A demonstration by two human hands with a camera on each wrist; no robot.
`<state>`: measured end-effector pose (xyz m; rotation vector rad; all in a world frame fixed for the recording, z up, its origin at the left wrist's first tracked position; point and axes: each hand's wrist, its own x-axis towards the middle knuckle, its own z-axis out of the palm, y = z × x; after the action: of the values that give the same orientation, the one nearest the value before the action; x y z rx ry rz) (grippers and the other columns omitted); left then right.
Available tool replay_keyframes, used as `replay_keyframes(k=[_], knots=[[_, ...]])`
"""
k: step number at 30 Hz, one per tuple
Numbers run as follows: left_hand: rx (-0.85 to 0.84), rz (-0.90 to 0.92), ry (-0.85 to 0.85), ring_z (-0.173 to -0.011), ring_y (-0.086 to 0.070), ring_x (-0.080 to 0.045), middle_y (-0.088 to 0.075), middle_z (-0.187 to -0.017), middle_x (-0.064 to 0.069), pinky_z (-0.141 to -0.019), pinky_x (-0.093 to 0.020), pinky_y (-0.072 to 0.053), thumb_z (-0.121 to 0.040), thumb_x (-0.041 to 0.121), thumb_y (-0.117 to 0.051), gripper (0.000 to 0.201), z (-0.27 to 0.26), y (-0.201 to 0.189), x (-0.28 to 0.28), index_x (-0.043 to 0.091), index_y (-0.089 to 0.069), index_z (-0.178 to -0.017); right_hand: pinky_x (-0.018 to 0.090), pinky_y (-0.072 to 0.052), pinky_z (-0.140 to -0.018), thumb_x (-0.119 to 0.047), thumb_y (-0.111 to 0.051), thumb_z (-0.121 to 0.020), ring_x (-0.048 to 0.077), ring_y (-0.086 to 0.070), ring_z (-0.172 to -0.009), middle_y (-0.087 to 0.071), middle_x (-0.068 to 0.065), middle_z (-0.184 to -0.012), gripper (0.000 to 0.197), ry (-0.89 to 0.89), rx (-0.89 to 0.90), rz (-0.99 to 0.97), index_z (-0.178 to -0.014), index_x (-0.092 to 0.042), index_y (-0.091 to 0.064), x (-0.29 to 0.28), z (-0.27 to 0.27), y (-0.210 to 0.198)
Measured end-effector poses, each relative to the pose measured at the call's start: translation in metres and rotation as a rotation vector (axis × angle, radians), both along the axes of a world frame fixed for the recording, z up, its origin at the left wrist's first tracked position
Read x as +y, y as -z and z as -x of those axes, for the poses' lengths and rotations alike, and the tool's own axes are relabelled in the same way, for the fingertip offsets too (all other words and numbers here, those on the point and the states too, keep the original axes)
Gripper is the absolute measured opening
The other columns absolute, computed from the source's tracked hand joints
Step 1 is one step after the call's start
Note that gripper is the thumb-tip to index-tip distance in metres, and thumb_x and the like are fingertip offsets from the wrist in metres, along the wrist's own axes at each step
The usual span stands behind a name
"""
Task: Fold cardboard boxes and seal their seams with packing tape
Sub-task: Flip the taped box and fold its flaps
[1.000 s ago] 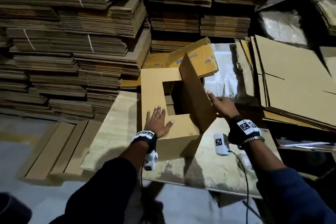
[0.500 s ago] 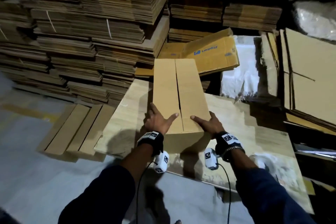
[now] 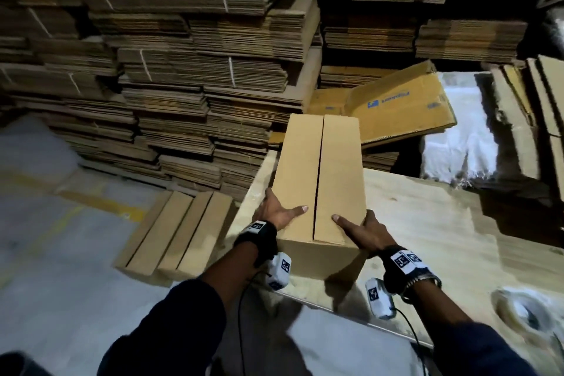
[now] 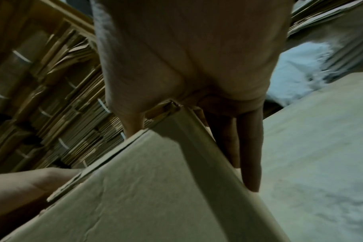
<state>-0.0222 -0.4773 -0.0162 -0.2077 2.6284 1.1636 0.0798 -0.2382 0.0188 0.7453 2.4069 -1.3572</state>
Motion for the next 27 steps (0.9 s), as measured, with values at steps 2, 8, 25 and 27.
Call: replay_keyframes(k=[2, 8, 25, 27], knots=[[-0.007, -0.052, -0.017, -0.126, -0.06, -0.027, -0.062, -0.142, -0.001, -0.107, -0.043, -0.05, -0.043, 0.083, -0.086, 0.129, 0.018, 0.006, -0.053, 0.024, -0.036, -0.146, 0.039, -0.063, -0.062, -0.09, -0.069, -0.065, 0.024, -0.064, -0.095, -0.06, 0.003, -0.128, 0.107, -0.069, -0.024, -0.004, -0.143, -0.025, -0.035, -0.047, 0.013, 0.0], [-0.023, -0.064, 0.021, -0.113, -0.065, -0.016, -0.069, -0.128, 0.012, -0.102, -0.038, -0.052, -0.046, 0.079, -0.091, 0.111, 0.091, 0.011, -0.213, 0.03, -0.049, -0.136, 0.043, -0.064, -0.065, -0.093, -0.07, -0.059, 0.027, -0.065, -0.1, -0.06, 0.001, -0.131, 0.115, -0.155, 0.012, -0.004, -0.148, -0.033, -0.028, -0.192, 0.072, 0.001], [0.02, 0.087, -0.012, -0.131, -0.056, -0.034, -0.051, -0.152, -0.004, -0.102, -0.043, -0.051, -0.06, 0.081, -0.079, 0.12, 0.25, 0.08, -0.597, 0.032, -0.029, -0.158, 0.05, -0.055, -0.1, -0.078, -0.073, -0.075, 0.031, -0.065, -0.116, -0.057, 0.002, -0.146, 0.107, -0.318, -0.016, 0.16, -0.15, -0.042, -0.006, -0.565, 0.269, 0.137], [0.023, 0.087, 0.001, -0.13, -0.057, -0.034, -0.051, -0.148, -0.007, -0.103, -0.044, -0.05, -0.062, 0.077, -0.079, 0.112, 0.276, 0.125, -0.642, 0.021, -0.042, -0.152, 0.048, -0.061, -0.089, -0.073, -0.073, -0.078, 0.029, -0.068, -0.106, -0.062, 0.002, -0.137, 0.097, -0.336, -0.032, 0.172, -0.144, -0.043, -0.009, -0.608, 0.298, 0.183]])
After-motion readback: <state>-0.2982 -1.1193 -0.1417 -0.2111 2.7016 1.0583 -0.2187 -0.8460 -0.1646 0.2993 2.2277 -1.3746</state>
